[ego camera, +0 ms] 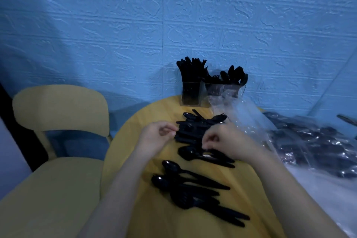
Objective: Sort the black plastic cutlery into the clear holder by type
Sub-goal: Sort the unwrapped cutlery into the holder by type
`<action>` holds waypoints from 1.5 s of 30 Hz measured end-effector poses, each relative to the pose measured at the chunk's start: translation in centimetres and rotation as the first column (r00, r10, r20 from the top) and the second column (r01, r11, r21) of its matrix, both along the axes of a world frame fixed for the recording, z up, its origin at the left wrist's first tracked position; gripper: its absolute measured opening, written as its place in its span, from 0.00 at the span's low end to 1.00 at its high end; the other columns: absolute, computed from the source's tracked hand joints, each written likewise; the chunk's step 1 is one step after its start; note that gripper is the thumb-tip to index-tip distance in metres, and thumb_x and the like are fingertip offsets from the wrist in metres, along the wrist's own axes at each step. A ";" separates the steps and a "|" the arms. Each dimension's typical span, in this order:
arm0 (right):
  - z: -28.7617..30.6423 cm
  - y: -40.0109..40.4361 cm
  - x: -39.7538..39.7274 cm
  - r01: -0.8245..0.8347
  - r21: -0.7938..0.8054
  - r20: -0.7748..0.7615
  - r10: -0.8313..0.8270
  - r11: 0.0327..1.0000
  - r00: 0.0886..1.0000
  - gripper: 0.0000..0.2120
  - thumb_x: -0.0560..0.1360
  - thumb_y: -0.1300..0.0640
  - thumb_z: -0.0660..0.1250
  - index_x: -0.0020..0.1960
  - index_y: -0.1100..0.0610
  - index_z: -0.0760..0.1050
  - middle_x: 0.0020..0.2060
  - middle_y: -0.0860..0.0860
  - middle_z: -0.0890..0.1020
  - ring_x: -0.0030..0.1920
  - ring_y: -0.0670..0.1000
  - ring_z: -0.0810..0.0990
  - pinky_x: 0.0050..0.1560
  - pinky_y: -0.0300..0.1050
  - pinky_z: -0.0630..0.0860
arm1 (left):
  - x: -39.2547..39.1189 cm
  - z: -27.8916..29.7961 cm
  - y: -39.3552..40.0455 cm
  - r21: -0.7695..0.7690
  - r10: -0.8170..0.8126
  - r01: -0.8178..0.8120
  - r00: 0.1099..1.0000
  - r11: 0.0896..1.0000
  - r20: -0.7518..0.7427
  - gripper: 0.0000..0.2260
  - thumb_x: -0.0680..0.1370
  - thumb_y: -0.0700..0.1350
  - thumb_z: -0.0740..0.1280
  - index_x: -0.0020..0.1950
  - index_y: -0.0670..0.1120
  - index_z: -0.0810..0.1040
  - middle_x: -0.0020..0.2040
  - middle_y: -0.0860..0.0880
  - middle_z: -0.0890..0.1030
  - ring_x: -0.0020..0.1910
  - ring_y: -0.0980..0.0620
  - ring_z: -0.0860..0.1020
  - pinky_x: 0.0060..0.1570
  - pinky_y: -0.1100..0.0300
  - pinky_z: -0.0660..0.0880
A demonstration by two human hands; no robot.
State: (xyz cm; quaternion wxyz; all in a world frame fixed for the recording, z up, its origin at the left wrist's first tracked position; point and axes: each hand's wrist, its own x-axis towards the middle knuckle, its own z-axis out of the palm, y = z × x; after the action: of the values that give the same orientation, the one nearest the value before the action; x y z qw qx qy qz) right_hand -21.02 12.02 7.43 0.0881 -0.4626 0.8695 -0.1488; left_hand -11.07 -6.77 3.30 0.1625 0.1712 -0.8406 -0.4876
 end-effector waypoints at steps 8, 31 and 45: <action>-4.4 2.3 3.1 0.061 0.010 -0.067 -0.060 0.998 0.996 0.05 0.75 0.52 0.68 0.50 0.50 0.77 0.46 0.44 0.74 0.47 0.46 0.76 0.50 0.45 0.76 | 4.3 -1.9 3.0 0.051 -0.086 0.084 0.995 0.995 0.044 0.11 0.74 0.34 0.70 0.49 0.50 0.80 0.46 0.54 0.81 0.47 0.56 0.79 0.47 0.74 0.73; -5.1 5.3 2.3 0.129 -0.069 -0.079 -0.134 0.989 0.988 0.09 0.77 0.54 0.67 0.56 0.51 0.79 0.52 0.45 0.78 0.55 0.47 0.75 0.57 0.45 0.74 | 5.0 -0.3 3.9 -0.175 -0.242 0.287 0.940 0.942 0.241 0.08 0.72 0.38 0.73 0.42 0.51 0.82 0.50 0.49 0.83 0.49 0.56 0.80 0.56 0.60 0.76; -3.8 4.1 1.8 0.196 -0.230 -0.136 -0.231 0.953 0.963 0.14 0.75 0.52 0.69 0.59 0.52 0.78 0.53 0.47 0.76 0.55 0.48 0.75 0.55 0.41 0.72 | 2.5 -0.1 1.6 -0.087 -0.004 0.009 0.998 0.996 0.057 0.07 0.74 0.40 0.71 0.47 0.51 0.79 0.51 0.54 0.80 0.44 0.60 0.78 0.45 0.66 0.73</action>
State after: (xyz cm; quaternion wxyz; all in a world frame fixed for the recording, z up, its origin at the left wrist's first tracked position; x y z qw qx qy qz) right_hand -19.24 16.11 3.64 -0.0494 -0.3829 0.8977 -0.2124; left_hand -8.59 -5.13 3.24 0.1444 0.1751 -0.8659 -0.4457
